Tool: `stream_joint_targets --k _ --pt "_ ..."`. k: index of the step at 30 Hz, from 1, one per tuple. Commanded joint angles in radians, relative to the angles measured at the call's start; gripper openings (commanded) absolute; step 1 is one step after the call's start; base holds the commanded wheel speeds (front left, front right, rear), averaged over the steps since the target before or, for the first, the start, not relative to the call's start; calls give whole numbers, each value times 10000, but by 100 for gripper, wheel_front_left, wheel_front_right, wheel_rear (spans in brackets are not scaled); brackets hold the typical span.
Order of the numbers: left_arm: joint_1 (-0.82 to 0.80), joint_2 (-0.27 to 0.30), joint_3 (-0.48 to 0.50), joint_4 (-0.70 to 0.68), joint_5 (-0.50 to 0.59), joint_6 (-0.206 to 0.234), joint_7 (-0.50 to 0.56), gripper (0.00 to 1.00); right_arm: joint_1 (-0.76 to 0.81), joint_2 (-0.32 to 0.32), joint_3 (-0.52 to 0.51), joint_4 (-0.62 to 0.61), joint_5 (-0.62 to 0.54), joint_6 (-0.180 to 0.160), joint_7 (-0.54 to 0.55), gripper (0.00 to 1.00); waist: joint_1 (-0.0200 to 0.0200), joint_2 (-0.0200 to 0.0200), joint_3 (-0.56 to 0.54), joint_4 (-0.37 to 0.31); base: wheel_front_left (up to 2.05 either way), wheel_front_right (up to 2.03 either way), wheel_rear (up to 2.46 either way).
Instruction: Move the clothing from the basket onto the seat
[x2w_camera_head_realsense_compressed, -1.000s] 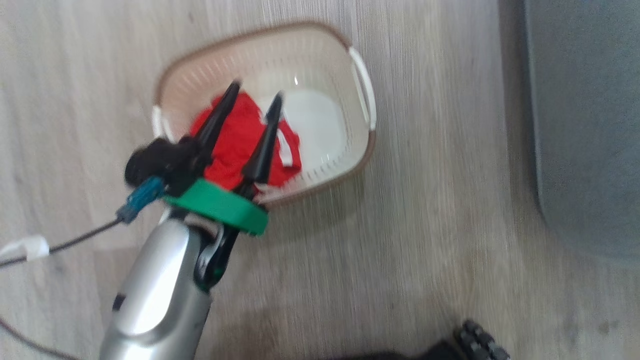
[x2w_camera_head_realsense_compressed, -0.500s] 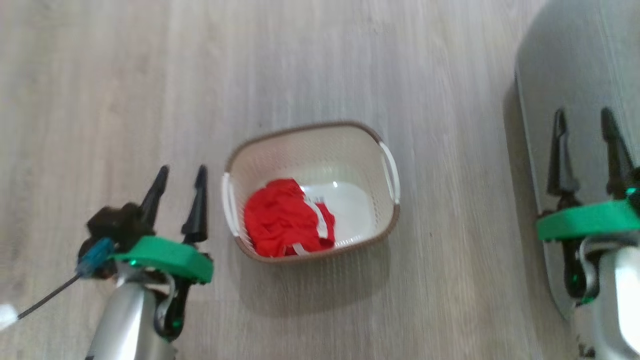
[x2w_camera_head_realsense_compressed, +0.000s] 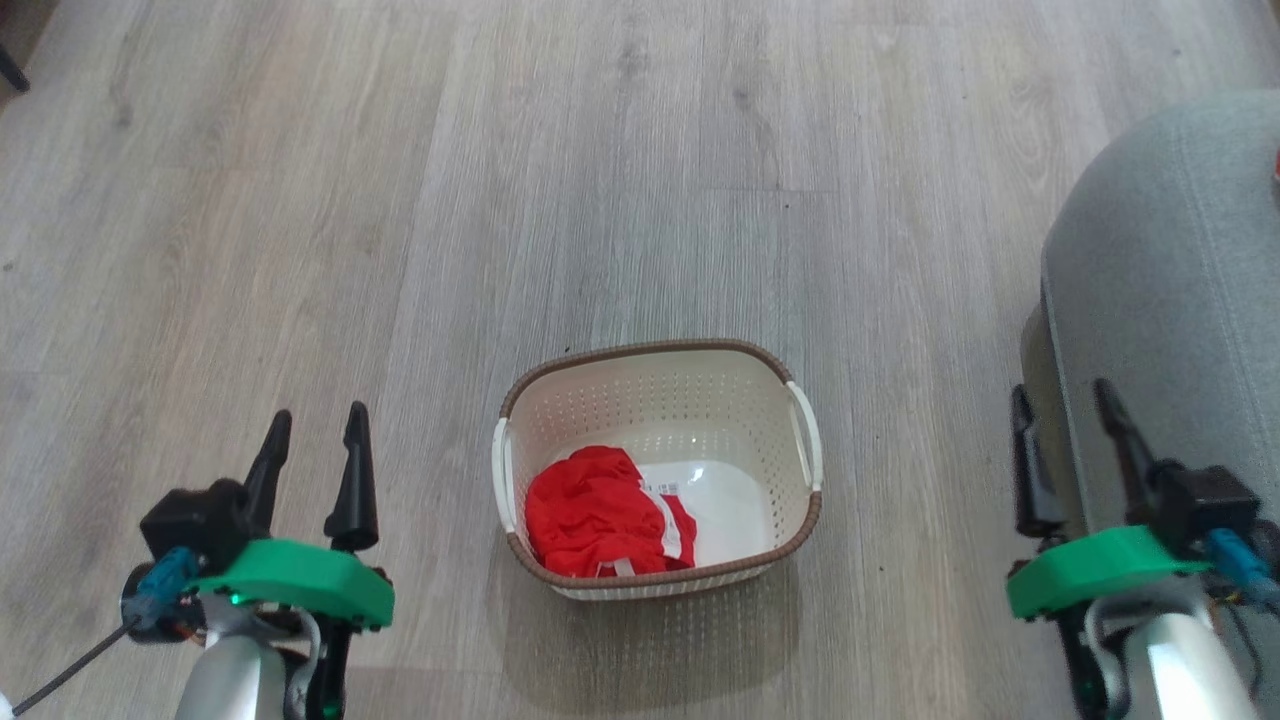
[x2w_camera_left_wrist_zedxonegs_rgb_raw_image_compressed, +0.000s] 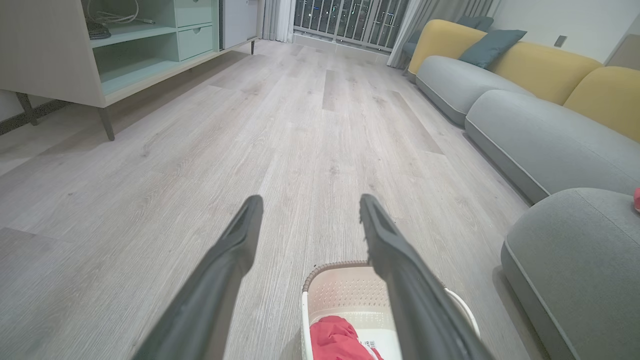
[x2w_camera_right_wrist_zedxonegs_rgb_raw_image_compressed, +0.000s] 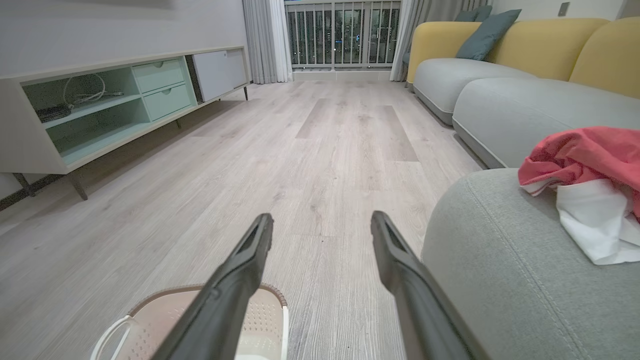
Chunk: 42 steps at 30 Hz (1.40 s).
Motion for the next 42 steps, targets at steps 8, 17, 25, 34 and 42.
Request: stream_joint_targets --k 8,17,25,34,42 --pt "-142 105 240 -499 85 31 -51 100 -289 -9 681 93 -92 -4 -64 100 2 -1 -175 29 0 0 0" --pt "-70 105 37 -529 102 53 -51 100 -284 -8 914 257 -6 -4 -64 100 2 -1 -232 -54 0 0 0" --pt "-131 105 -30 -465 104 9 -51 100 -342 -7 939 315 33 -4 -64 100 2 -1 -197 -162 0 0 0" --pt "-85 105 -27 -440 94 -2 -51 100 -299 -7 923 348 56 -4 -64 100 2 -1 -245 -236 0 0 0" --pt "-85 105 -81 -467 45 32 -51 100 -301 -7 876 328 41 -4 -64 100 2 -1 -197 -264 0 0 0"
